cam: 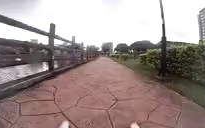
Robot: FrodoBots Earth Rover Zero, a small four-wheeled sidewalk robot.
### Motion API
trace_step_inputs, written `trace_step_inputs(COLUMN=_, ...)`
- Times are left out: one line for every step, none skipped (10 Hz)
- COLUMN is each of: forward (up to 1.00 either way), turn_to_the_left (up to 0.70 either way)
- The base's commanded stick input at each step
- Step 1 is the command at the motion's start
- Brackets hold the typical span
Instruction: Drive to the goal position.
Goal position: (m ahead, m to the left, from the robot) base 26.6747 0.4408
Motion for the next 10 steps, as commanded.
trace_step_inputs(forward=0.70, turn_to_the_left=0.00)
trace_step_inputs(forward=0.70, turn_to_the_left=0.00)
trace_step_inputs(forward=0.70, turn_to_the_left=0.00)
trace_step_inputs(forward=0.70, turn_to_the_left=0.00)
trace_step_inputs(forward=0.70, turn_to_the_left=0.00)
trace_step_inputs(forward=0.70, turn_to_the_left=0.00)
trace_step_inputs(forward=0.70, turn_to_the_left=0.00)
trace_step_inputs(forward=0.70, turn_to_the_left=-0.01)
trace_step_inputs(forward=0.70, turn_to_the_left=-0.07)
trace_step_inputs(forward=0.70, turn_to_the_left=-0.07)
